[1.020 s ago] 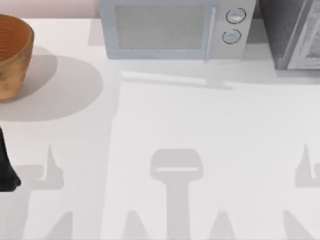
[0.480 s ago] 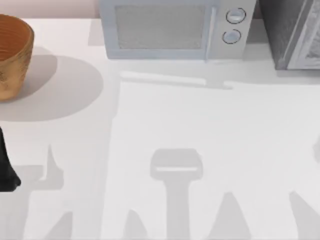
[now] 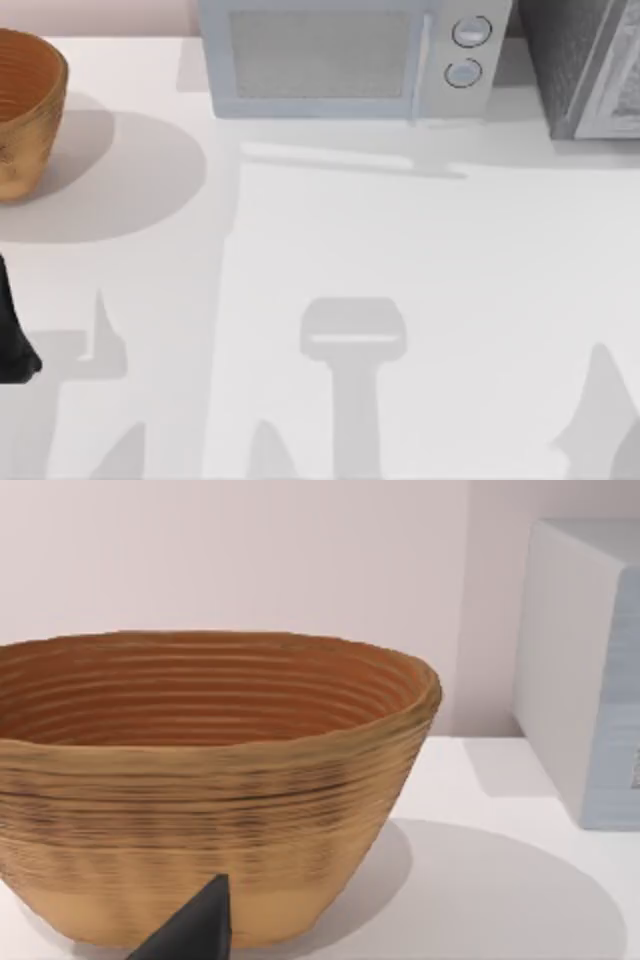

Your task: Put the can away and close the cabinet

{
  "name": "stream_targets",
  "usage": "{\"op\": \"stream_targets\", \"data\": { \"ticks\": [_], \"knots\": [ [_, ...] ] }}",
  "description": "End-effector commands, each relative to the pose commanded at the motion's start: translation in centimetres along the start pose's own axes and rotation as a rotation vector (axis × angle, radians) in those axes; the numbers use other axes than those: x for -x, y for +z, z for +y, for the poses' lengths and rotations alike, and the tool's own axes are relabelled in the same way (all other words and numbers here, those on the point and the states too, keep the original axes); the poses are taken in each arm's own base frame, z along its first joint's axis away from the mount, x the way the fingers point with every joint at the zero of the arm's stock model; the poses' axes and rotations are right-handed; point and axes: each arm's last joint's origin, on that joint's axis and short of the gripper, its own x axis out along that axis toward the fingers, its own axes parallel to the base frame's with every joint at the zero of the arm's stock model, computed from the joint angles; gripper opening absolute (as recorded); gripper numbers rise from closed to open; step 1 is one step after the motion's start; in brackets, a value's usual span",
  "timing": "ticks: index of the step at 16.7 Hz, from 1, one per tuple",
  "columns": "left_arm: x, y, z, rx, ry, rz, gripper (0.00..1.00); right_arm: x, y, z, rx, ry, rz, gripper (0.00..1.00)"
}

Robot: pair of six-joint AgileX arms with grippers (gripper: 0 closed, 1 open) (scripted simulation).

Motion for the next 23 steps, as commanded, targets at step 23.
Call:
{"op": "stream_targets", "data": {
  "ticks": [23],
  "knots": [
    [0.0,0.0,0.0,0.0,0.0,0.0,1.0,-0.8,10.4,-12.6,0.004,-0.04,-0.009,1.0]
  ]
}}
